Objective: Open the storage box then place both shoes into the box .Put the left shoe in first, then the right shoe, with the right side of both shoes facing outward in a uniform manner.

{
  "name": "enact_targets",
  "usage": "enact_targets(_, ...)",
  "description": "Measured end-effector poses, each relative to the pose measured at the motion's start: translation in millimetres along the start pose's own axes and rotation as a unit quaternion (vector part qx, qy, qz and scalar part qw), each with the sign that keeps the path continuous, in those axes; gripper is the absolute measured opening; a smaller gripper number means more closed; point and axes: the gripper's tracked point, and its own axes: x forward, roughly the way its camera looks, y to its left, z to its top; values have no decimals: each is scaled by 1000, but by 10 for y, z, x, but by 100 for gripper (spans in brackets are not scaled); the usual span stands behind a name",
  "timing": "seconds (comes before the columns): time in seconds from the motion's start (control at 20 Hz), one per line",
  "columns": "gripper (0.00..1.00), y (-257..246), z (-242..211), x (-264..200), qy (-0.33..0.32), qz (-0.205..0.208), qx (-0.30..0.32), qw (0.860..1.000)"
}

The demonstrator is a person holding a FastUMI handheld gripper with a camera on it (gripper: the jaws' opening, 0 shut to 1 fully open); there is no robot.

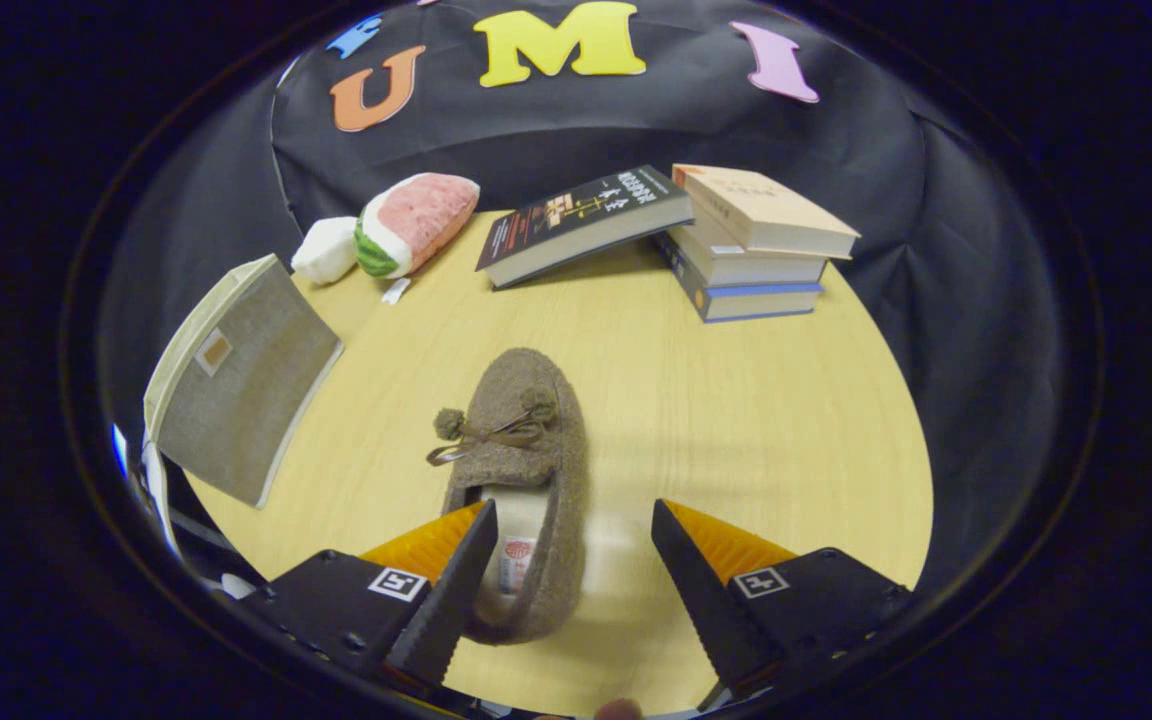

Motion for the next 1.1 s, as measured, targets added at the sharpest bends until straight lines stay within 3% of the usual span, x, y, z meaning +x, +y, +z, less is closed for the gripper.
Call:
enact_targets(0.35, 24, 37, -34, 311, 39, 7, 18, 999)
enact_targets(0.4, 25, 23, -69, 322, 42, 2, 21, 999)
enact_targets(0.5, 3, 20, -45, 318, 47, 1, 27, 999)
enact_targets(0.8, 0, 109, -33, 96, 72, 21, 117, 990)
enact_targets(1.1, 0, 749, 409, -597, 31, 42, 184, 982)
